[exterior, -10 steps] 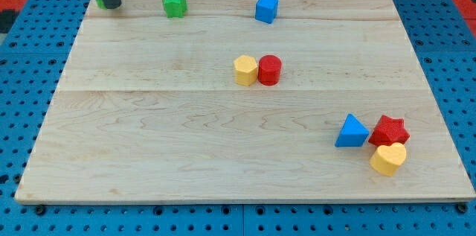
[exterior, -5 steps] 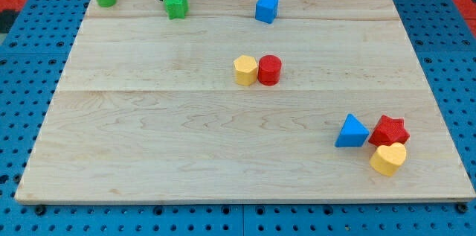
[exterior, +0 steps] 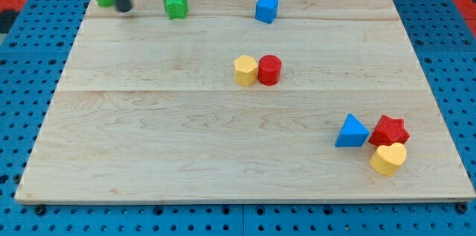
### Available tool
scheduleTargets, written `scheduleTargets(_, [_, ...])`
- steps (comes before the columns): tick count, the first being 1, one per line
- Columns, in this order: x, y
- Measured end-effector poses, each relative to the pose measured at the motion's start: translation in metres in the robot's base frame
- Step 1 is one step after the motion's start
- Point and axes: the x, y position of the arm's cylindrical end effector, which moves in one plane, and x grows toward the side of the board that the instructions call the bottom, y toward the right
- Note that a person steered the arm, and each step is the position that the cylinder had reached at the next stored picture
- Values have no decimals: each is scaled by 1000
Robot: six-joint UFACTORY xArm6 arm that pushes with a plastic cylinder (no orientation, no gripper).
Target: Adjust the green blocks parallel to each other
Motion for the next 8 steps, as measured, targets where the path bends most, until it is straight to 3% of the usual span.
scheduleTargets(1, [9,-54])
scheduleTargets(2, [6,-58])
scheduleTargets(4, [-78,-58])
scheduleTargets(6, [-80,-35])
scheduleTargets(8, [-63,28])
